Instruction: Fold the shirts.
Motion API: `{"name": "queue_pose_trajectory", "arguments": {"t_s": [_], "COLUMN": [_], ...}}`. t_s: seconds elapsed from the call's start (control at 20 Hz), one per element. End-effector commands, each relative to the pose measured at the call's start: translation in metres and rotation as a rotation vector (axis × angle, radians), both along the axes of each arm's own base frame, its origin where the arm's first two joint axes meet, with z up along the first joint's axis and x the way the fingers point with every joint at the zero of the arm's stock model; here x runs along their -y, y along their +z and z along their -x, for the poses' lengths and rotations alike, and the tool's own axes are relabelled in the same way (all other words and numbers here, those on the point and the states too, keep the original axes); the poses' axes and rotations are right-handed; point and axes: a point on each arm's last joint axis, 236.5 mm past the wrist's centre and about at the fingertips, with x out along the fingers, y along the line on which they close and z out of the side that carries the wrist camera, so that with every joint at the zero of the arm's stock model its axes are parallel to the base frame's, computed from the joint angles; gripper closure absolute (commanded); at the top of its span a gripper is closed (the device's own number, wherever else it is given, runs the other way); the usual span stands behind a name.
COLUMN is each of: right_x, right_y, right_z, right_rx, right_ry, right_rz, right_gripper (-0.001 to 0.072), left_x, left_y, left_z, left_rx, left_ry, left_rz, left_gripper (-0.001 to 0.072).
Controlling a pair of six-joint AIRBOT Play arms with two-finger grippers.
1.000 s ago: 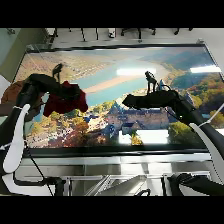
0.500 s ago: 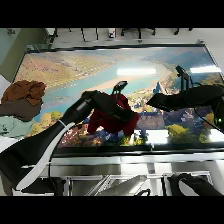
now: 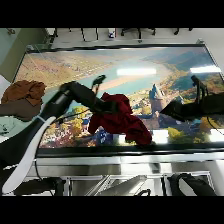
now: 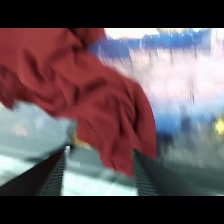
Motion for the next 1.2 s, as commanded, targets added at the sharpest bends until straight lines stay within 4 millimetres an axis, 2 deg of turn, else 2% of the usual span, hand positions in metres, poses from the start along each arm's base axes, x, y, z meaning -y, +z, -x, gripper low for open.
{"name": "queue_pose_trajectory", "arguments": {"t_s": [0.0,0.1,0.15,0.3,0.4,0.5,0.65,0.7,0.75,0.8,0.85,0.9,0.95,1.05,1.15], "right_x": [-0.011,-0.016,-0.018,-0.028,-0.038,-0.051,-0.067,-0.071,-0.074,-0.076,-0.076,-0.075,-0.075,-0.076,-0.076], "right_y": [-0.055,-0.089,-0.102,-0.121,-0.136,-0.146,-0.15,-0.148,-0.146,-0.144,-0.141,-0.139,-0.137,-0.129,-0.109], "right_z": [0.053,0.068,0.068,0.052,0.047,0.05,0.046,0.043,0.039,0.035,0.031,0.026,0.023,0.015,-0.001], "right_rx": [-0.122,-0.173,-0.179,-0.172,-0.197,-0.243,-0.256,-0.245,-0.235,-0.221,-0.209,-0.195,-0.186,-0.155,-0.095], "right_ry": [0.009,-0.027,-0.055,-0.08,-0.07,-0.027,0.027,0.04,0.05,0.054,0.052,0.049,0.05,0.059,0.087], "right_rz": [-0.009,-0.027,-0.044,-0.088,-0.105,-0.112,-0.108,-0.104,-0.102,-0.1,-0.1,-0.098,-0.098,-0.098,-0.099], "right_gripper": [0.0084,0.0084,0.0084,0.0085,0.0085,0.0085,0.009,0.0198,0.034,0.0441,0.0495,0.0523,0.0688,0.0689,0.0689], "left_x": [-0.1,-0.132,-0.139,-0.137,-0.131,-0.115,-0.088,-0.08,-0.073,-0.068,-0.063,-0.06,-0.058,-0.057,-0.054], "left_y": [-0.038,-0.07,-0.081,-0.103,-0.121,-0.132,-0.14,-0.143,-0.146,-0.147,-0.148,-0.149,-0.147,-0.136,-0.102], "left_z": [0.019,0.025,0.023,0.007,0.003,-0.008,-0.029,-0.032,-0.033,-0.035,-0.036,-0.038,-0.04,-0.047,-0.061], "left_rx": [-0.111,-0.144,-0.147,-0.166,-0.206,-0.206,-0.183,-0.19,-0.193,-0.193,-0.191,-0.185,-0.179,-0.15,-0.068], "left_ry": [0.164,0.288,0.33,0.403,0.386,0.338,0.281,0.259,0.241,0.228,0.215,0.203,0.2,0.2,0.202], "left_rz": [-0.119,-0.113,-0.08,0.024,0.009,0.0,-0.004,-0.004,-0.006,-0.006,-0.008,-0.012,-0.01,0.002,0.032], "left_gripper": [0.0007,0.0007,0.0007,0.0006,0.0007,0.0007,0.0007,0.0007,0.0065,0.0256,0.0501,0.0681,0.0694,0.0695,0.0695]}}
